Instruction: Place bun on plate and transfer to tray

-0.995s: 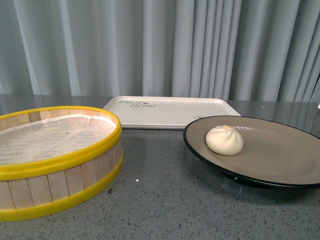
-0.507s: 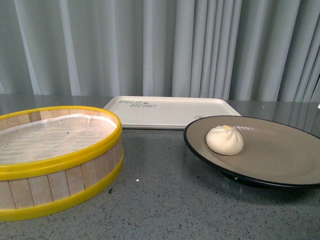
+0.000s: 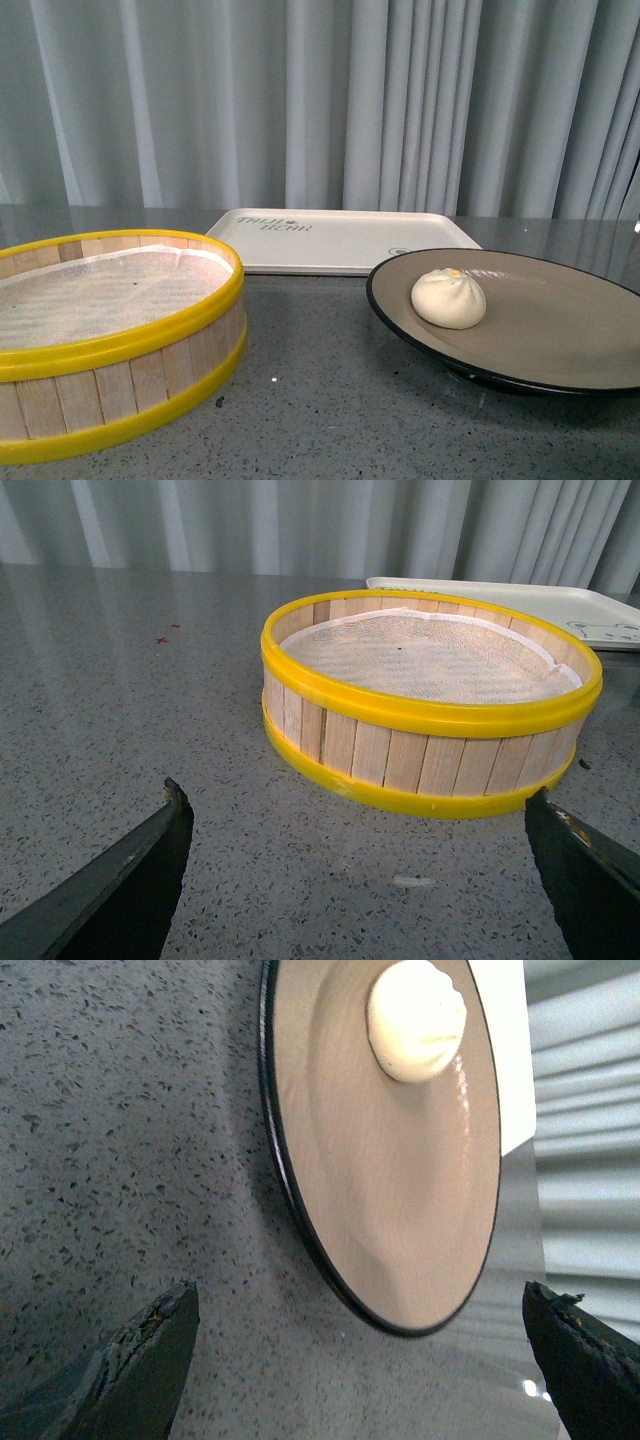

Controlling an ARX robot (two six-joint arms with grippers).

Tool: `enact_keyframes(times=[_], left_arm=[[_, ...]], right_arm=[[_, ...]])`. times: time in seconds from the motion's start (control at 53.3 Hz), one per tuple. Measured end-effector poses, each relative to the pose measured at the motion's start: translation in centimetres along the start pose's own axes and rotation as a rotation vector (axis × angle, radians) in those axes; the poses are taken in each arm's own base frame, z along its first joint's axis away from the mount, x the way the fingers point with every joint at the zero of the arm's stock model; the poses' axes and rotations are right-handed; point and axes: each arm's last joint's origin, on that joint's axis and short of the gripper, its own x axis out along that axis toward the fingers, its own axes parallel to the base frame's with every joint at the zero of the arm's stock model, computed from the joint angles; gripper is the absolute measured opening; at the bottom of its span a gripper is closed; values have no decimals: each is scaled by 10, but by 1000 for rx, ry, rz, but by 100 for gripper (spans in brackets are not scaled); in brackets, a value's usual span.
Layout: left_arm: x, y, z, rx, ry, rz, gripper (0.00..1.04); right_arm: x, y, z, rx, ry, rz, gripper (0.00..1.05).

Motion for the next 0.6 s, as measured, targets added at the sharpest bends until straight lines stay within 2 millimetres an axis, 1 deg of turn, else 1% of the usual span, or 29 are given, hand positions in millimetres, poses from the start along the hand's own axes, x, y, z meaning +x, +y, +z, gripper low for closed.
enact_keyframes(times=[0.244, 0.544, 0.582, 0.601], left_arm=[[0, 0, 0, 0, 0, 0, 98], [0, 0, 0, 0, 0, 0, 98], [0, 0, 0, 0, 0, 0, 98], [0, 0, 0, 0, 0, 0, 98]], right_arm=[[28, 2, 6, -76, -32, 41, 96], [60, -10, 7, -107, -46, 35, 96], [63, -10, 6, -106, -46, 40, 92], [66, -9, 5, -104, -44, 46, 87]])
